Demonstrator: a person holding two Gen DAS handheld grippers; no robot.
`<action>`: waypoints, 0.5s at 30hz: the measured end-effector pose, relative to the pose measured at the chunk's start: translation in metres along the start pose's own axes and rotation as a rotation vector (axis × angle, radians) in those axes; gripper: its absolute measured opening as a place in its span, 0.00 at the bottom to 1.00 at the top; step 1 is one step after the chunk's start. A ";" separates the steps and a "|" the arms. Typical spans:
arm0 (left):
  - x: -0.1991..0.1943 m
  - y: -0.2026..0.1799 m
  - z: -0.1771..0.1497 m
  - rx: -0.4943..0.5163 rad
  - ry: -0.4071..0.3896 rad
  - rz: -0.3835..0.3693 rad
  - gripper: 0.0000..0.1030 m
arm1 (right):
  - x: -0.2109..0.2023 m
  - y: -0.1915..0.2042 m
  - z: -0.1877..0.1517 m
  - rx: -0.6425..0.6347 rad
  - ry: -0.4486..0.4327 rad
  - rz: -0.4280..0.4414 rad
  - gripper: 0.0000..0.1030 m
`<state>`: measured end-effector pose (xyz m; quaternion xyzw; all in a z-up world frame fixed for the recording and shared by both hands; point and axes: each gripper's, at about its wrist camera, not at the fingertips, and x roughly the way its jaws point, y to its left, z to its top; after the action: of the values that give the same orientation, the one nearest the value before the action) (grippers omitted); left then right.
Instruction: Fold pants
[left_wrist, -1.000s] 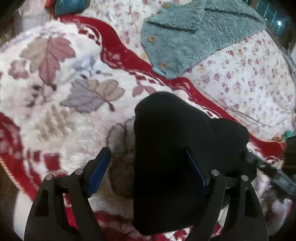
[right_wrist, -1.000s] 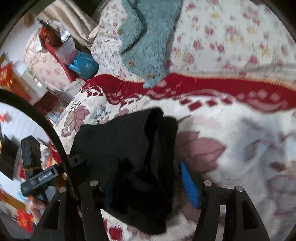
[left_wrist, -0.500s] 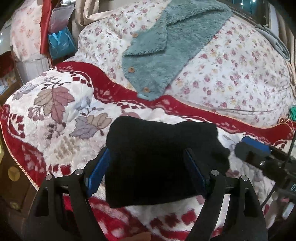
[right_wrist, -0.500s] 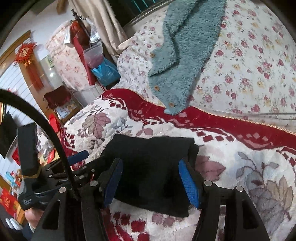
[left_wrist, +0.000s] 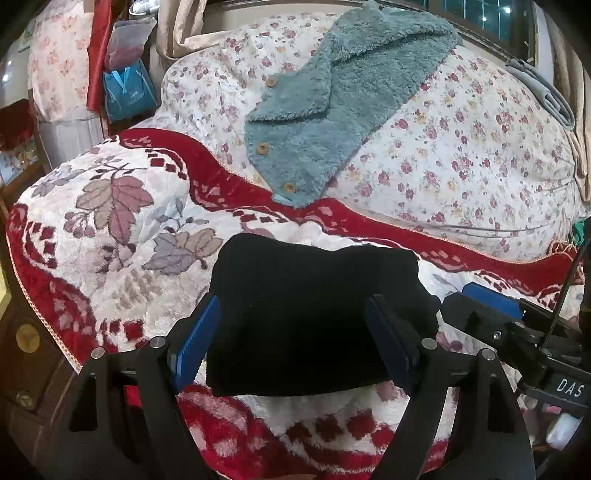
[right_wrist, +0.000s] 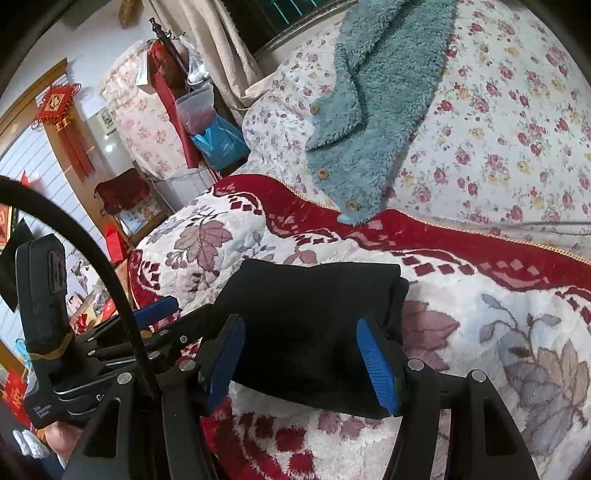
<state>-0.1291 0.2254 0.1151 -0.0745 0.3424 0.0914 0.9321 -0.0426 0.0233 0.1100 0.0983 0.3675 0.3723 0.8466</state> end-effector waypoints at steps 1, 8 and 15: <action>0.000 0.000 0.000 -0.001 -0.001 0.002 0.78 | 0.000 0.000 0.000 -0.001 0.000 0.001 0.59; 0.000 0.000 -0.001 -0.005 0.004 0.006 0.78 | 0.001 0.001 0.000 -0.005 0.006 -0.001 0.59; -0.001 -0.001 -0.002 -0.008 0.004 0.008 0.78 | 0.004 0.002 -0.001 -0.001 0.015 -0.002 0.59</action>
<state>-0.1308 0.2244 0.1146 -0.0770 0.3441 0.0962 0.9308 -0.0419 0.0276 0.1079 0.0947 0.3739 0.3725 0.8441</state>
